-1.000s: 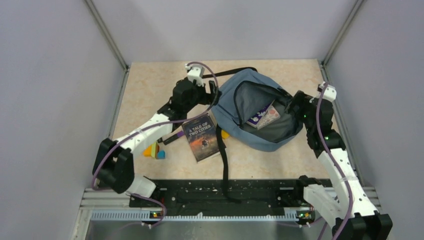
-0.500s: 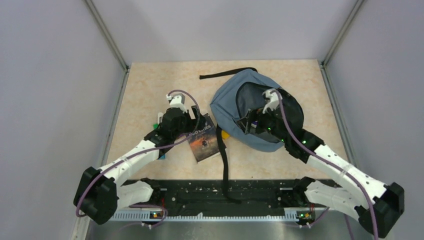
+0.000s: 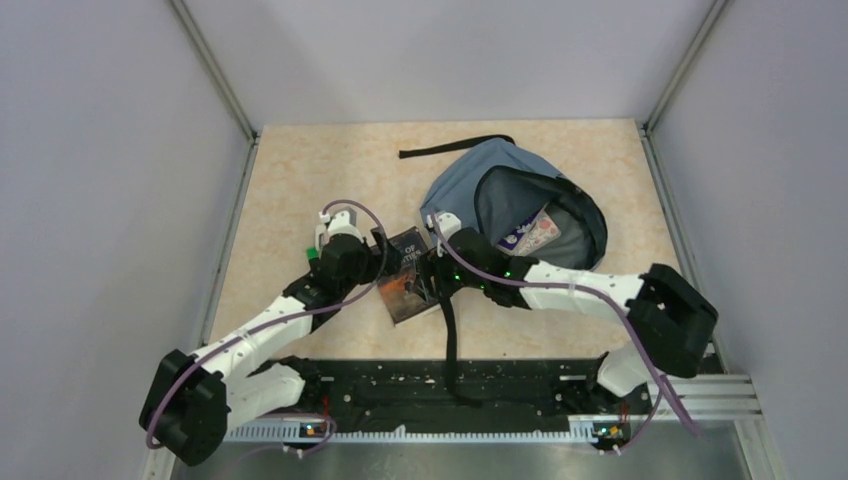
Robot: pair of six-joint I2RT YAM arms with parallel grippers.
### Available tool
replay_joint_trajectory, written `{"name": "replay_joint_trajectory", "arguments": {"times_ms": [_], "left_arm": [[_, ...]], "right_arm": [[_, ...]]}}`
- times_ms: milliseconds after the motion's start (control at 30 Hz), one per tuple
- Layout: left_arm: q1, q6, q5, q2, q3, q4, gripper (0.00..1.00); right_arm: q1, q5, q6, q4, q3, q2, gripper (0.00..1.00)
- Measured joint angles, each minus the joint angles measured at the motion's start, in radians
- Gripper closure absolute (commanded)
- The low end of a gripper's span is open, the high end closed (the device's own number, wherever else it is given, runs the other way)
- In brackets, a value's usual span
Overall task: Pack the student bag
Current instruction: Pick up the book from the center of the board.
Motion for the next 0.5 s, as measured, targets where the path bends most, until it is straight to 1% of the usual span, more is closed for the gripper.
{"name": "replay_joint_trajectory", "arguments": {"times_ms": [300, 400, 500], "left_arm": [[0.000, -0.040, -0.129, -0.131, -0.109, -0.028, 0.10], [0.000, -0.045, -0.149, -0.154, -0.122, -0.035, 0.11], [0.000, -0.045, -0.156, -0.164, -0.124, -0.036, 0.11]], "right_arm": [[0.000, -0.019, 0.016, 0.019, 0.082, 0.212, 0.25], [0.000, 0.009, 0.017, -0.016, 0.121, 0.255, 0.23], [-0.004, 0.047, 0.026, -0.048, 0.131, 0.259, 0.22]]}}
